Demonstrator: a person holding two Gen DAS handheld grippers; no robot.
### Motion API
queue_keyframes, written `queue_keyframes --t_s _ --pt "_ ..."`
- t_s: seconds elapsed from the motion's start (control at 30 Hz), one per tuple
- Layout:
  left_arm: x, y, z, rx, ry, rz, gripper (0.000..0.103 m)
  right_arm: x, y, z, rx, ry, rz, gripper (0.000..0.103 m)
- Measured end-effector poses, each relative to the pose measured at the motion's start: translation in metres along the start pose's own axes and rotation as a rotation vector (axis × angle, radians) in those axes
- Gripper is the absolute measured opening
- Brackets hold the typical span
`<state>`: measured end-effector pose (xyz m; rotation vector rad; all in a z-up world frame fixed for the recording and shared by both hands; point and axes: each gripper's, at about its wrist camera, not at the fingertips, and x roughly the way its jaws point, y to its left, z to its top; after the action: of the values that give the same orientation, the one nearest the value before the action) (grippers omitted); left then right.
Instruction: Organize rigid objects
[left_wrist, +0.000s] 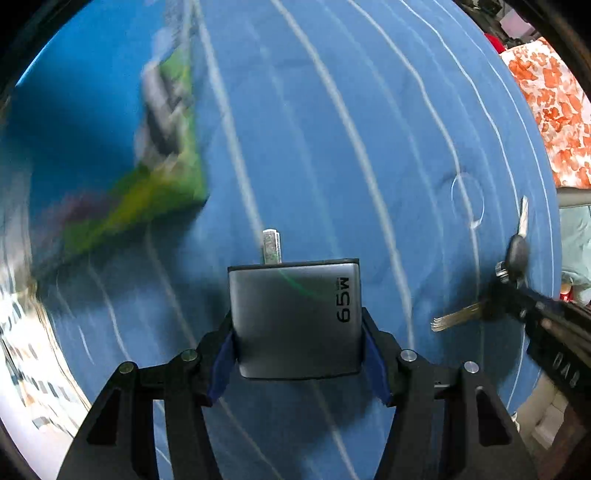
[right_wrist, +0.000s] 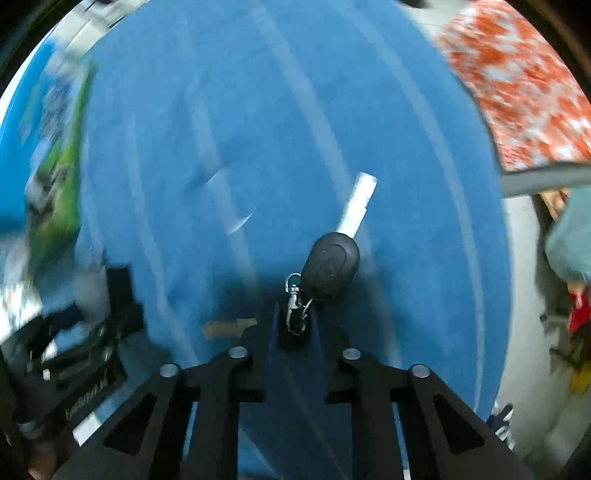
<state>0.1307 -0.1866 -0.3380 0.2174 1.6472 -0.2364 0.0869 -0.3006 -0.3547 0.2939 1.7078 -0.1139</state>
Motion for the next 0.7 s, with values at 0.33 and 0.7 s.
queue_keyframes --t_s 0.33,0.7 --pt "0.012 0.074 -0.044 -0.098 0.016 -0.071 0.056 0.011 0.067 -0.057 -0.067 0.036 0.050 0.013" --pt "-0.017 0.128 -0.062 -0.089 -0.101 -0.103 0.056 -0.030 0.113 -0.103 0.011 -0.135 0.101 0.013"
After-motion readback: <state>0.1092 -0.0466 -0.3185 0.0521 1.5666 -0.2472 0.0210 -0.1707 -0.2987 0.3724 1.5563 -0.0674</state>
